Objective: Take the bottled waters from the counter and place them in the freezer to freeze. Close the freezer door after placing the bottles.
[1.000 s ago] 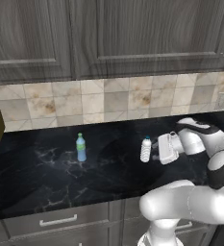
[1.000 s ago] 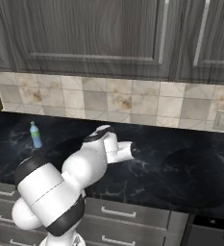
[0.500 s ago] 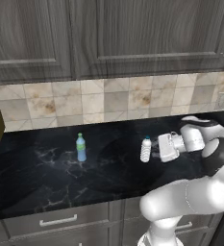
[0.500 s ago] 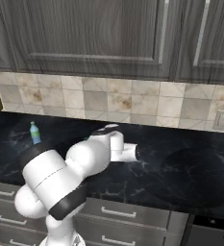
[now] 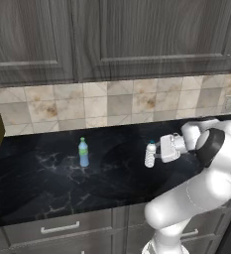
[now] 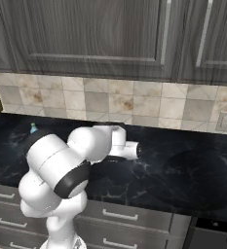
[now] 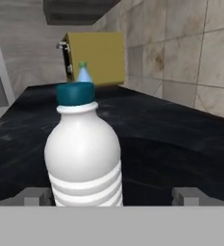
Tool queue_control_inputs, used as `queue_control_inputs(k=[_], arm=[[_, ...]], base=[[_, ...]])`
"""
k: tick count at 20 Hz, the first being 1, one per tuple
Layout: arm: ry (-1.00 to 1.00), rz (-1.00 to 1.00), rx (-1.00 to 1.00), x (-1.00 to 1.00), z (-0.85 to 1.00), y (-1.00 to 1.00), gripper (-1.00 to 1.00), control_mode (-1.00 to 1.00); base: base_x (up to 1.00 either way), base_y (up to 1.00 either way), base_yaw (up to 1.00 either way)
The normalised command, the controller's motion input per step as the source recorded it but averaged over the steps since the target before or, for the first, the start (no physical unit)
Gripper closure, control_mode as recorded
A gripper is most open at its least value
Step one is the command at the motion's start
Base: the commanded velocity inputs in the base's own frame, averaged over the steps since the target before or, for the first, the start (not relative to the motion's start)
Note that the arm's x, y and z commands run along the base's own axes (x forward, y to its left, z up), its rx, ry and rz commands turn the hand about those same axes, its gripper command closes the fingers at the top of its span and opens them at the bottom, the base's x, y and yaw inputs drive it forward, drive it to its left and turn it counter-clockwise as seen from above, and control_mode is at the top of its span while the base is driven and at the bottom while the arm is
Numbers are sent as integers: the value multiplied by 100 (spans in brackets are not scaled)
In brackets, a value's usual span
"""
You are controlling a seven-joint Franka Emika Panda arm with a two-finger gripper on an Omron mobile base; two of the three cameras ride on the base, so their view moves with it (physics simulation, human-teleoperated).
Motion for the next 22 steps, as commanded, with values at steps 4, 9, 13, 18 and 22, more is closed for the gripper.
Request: queue_control_inputs(k=[4,9,13,18,22], arm=[[0,6,0,-8,0,10,-100,-100],[0,12,0,-16,0,20,-100,-100],[0,7,0,-2,0,21,-100,-100],[0,1,0,0,0,14,-100,-100],[0,1,0,0,0,15,-100,-100]], base=[[0,0,0],[0,0,0],[0,0,0],[0,0,0],[0,0,0]])
